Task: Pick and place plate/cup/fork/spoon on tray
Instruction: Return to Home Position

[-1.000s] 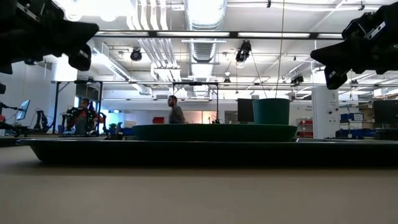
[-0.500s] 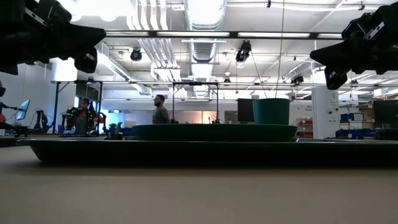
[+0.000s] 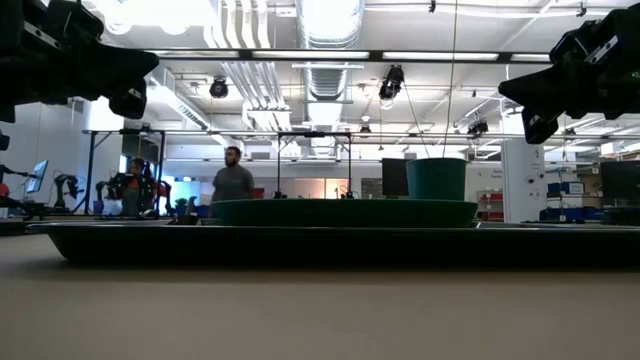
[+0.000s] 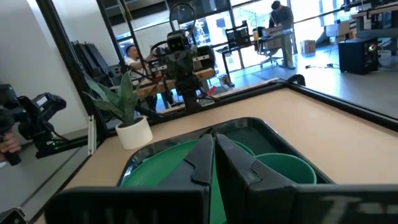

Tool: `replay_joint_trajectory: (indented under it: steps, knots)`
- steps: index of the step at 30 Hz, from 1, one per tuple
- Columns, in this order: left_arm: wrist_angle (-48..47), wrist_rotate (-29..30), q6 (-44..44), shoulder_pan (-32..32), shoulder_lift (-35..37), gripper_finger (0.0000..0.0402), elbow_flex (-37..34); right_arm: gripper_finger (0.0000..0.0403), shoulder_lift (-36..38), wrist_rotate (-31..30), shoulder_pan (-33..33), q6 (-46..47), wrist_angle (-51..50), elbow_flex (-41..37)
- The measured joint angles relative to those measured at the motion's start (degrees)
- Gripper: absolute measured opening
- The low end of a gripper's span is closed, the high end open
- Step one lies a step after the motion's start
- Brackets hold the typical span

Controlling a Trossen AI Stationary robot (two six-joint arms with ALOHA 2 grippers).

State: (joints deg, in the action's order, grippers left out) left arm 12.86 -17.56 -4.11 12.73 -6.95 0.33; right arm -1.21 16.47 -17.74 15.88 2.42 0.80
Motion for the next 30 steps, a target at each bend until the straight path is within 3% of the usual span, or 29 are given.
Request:
replay_joint_trajectory:
  steps: [10, 30]
  knots:
    - [-3.5, 1.3, 1.5, 0.0, 4.2, 0.0, -0.1, 0.0009, 0.0, 0.0, 0.0, -3.0, -0.4, 0.0]
    - [-4.4, 1.3, 1.5, 0.0, 4.4, 0.0, -0.1, 0.0009, -0.1, 0.0, 0.0, -2.9, -0.4, 0.0]
